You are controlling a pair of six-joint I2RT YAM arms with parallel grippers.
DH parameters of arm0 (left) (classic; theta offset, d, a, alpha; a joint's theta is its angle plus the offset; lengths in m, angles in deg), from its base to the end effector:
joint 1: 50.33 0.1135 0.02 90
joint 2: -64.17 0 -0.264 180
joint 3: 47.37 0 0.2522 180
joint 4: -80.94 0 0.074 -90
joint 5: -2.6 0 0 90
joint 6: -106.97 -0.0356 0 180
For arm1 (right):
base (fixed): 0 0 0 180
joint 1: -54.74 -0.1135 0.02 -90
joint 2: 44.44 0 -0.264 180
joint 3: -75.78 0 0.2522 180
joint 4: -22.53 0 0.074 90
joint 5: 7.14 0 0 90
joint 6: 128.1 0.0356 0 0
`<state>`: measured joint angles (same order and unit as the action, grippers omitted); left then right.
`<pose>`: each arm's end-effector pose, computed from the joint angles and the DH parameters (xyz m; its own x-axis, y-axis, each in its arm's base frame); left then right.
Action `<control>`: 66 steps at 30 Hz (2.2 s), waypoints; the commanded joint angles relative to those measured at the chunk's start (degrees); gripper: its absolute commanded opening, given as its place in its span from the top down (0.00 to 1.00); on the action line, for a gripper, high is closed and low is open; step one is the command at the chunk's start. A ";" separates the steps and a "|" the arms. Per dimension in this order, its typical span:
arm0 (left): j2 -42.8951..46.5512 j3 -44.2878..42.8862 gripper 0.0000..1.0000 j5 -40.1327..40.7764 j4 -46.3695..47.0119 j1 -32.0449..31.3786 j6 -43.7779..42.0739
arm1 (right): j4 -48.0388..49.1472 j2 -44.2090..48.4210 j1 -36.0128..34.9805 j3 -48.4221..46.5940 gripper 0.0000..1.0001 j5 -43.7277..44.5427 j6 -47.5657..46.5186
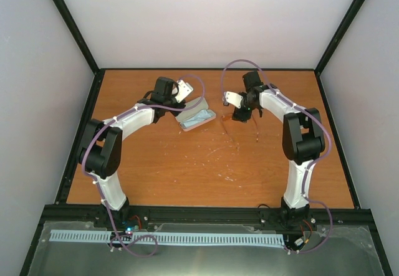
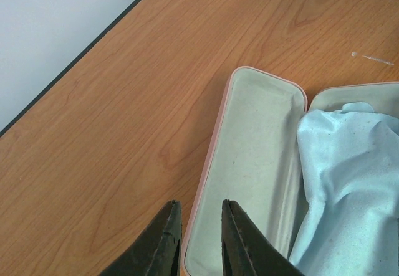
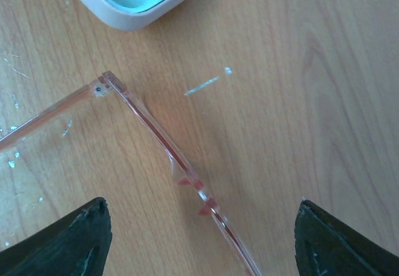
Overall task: Organize the sunglasses
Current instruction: Pick up the sunglasses from the center of the board.
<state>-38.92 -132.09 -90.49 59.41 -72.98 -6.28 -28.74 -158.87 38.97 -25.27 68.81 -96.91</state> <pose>0.3713 -0.1570 0.2209 -0.3770 0.5844 -0.7185 0.6221 0.7346 0.2711 0.4028 0.1227 0.1974 -0.1393 -0.9017 -0.4094 -0.9323 0.2587 -0.2526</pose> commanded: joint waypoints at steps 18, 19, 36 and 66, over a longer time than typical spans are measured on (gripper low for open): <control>1.66 0.40 0.79 -0.07 -0.03 0.60 -0.37 | 0.77 -4.04 -2.32 -0.61 0.60 2.36 1.39; 1.57 0.32 0.79 -0.11 -0.02 0.59 -0.39 | 0.82 -4.04 -2.33 -0.31 0.60 2.60 1.33; 1.90 0.30 0.79 0.19 0.02 0.59 -0.39 | 1.47 -6.08 -2.31 0.21 0.67 2.90 1.80; 1.67 -3.61 0.79 -5.42 0.42 0.52 1.64 | -8.64 1.22 1.42 -3.06 0.97 -0.72 10.33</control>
<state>-38.92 -131.74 -92.48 59.63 -72.83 -6.10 -32.55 -161.02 38.07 -24.51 70.85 -92.75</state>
